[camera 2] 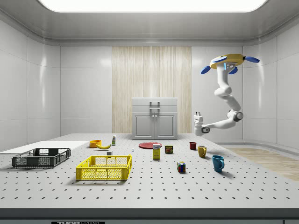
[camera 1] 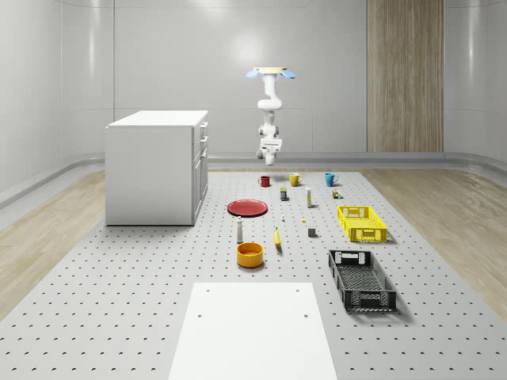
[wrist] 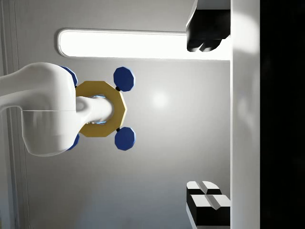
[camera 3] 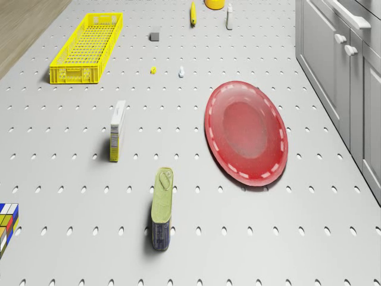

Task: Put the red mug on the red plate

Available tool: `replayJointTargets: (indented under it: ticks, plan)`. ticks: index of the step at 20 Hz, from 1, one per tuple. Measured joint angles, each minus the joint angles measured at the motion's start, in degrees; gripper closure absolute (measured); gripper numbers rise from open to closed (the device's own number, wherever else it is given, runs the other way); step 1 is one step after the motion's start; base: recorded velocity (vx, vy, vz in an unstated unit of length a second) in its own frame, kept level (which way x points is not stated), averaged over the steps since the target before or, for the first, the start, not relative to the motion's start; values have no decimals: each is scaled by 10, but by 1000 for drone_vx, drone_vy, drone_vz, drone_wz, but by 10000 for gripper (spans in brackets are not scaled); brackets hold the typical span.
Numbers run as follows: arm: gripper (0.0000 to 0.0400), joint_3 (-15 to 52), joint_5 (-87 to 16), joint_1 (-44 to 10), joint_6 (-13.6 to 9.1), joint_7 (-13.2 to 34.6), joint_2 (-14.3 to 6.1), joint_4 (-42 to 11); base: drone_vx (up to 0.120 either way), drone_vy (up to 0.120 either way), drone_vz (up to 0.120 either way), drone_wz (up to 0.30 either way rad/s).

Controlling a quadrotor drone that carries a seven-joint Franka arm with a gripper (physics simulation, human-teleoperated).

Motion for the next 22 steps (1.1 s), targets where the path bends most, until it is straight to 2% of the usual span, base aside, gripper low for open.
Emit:
replayJointTargets:
  ticks: [3, 8, 14, 17, 20, 22]
  plan:
    - [0, 12, -17, -4, 1, 2, -1, -2, 120, -93, 0, 0]
    - [0, 53, -75, -16, 5, 10, -4, -9, 120, 0, 0, 0]
    - [0, 170, -242, -54, 13, 35, -15, -51, 120, 0, -7, 0]
    - [0, 267, -391, -90, 20, 64, -29, -113, 120, 0, -120, 0]
    - [0, 377, -579, -143, 24, 114, -51, -215, 0, 0, -67, 0]
    - [0, 446, -710, -190, 18, 160, -68, -291, 0, 0, -120, 0]
